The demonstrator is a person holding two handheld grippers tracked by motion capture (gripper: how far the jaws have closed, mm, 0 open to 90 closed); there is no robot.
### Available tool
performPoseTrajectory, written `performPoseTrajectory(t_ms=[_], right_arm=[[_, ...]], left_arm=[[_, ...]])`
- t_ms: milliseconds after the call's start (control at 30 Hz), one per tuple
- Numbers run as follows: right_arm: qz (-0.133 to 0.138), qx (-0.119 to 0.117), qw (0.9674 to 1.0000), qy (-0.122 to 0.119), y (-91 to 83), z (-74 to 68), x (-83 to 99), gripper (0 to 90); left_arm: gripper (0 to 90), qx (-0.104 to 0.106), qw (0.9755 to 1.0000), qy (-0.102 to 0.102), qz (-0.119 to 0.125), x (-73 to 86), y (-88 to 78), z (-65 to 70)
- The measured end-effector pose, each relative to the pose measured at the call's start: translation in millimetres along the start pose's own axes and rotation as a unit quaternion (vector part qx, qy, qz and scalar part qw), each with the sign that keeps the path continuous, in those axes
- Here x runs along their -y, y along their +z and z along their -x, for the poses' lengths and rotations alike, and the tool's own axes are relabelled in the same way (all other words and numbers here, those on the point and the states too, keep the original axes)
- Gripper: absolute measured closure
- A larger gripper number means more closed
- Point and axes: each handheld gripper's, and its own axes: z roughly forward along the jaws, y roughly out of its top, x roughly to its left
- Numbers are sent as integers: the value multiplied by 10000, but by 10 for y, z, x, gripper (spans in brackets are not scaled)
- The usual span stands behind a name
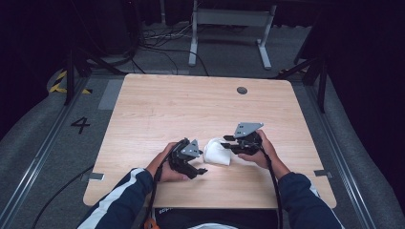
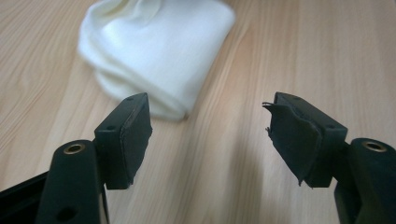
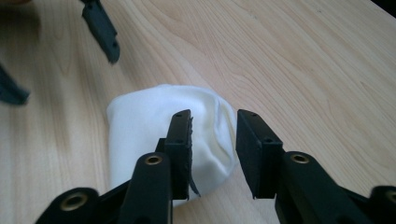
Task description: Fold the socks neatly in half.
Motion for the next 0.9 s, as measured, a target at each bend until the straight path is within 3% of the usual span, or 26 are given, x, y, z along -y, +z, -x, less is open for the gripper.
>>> performPoseTrajectory(t_ms=[300,533,700,900], right_arm=[[-65,19,10000,-18,-279,-51,199,585],[-299,384,9988,10,-536,-87,511,512],[-335,444,9983,168,-670,-92,743,473],[-335,404,9974,488,-762,-82,1016,431]], left_arm=[[295,-509,9982,-305,-80,340,-325,-37],[274,-872,9945,-519,-277,657,-534,-39],[252,-1094,9906,-781,-252,843,-663,-22],[245,-1123,9878,-1055,-231,1023,-788,3]])
